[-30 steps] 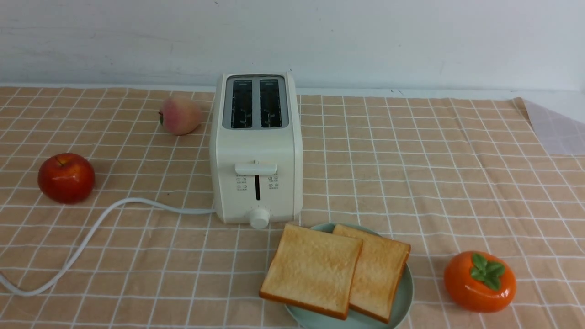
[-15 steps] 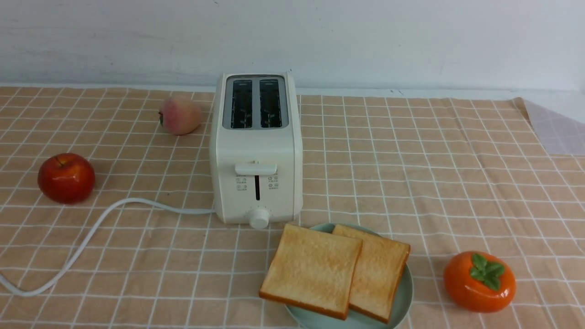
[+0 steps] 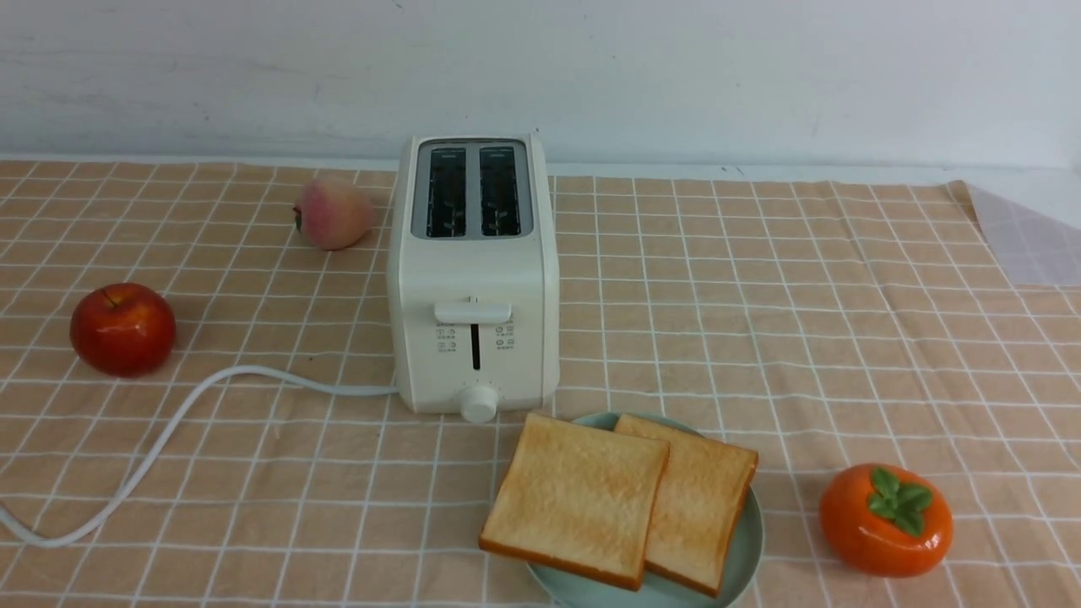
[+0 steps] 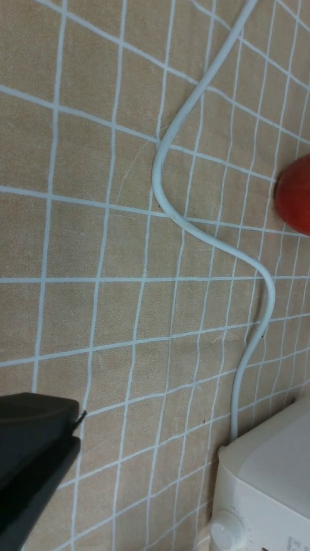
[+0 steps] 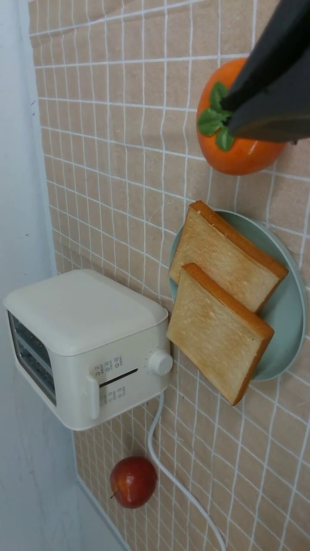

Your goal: Take toasted bread from bread machine on light coffee tablecloth place on plate.

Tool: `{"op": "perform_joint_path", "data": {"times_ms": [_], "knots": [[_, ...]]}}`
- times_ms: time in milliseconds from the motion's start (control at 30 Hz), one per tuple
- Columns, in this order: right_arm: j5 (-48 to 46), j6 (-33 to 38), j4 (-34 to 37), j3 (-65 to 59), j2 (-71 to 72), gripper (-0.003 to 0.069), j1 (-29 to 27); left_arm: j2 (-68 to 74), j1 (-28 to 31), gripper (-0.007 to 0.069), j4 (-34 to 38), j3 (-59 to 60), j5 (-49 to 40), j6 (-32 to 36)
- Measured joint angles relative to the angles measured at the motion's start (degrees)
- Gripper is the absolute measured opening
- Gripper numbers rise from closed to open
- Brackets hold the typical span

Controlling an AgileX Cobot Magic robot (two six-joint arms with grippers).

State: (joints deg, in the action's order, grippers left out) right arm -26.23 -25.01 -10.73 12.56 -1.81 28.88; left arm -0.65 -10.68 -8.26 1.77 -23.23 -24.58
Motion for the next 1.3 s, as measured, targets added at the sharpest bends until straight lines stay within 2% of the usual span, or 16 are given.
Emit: {"op": "perform_joint_path", "data": {"times_ms": [500, 600, 733, 800, 933, 1300], "knots": [[0.00, 0.00, 0.00, 0.00, 0.00, 0.0024, 0.00, 0.00, -0.37, 0.0039, 0.00, 0.00, 0.00, 0.00], [0.00, 0.00, 0.00, 0.00, 0.00, 0.0027, 0.00, 0.00, 0.77, 0.0039, 0.00, 0.00, 0.00, 0.00], [0.00, 0.00, 0.00, 0.00, 0.00, 0.0033, -0.14, 0.00, 6.25, 0.0045, -0.05, 0.00, 0.00, 0.00], [0.00, 0.00, 0.00, -0.05, 0.00, 0.0035, -1.60, 0.00, 8.17, 0.0050, -0.05, 0.00, 0.00, 0.00], [0.00, 0.00, 0.00, -0.06, 0.00, 0.0038, -4.50, 0.00, 8.35, 0.0053, -0.05, 0.00, 0.00, 0.00], [0.00, 0.00, 0.00, -0.11, 0.00, 0.0055, -25.20, 0.00, 8.35, 0.0066, -0.12, 0.00, 0.00, 0.00]]}}
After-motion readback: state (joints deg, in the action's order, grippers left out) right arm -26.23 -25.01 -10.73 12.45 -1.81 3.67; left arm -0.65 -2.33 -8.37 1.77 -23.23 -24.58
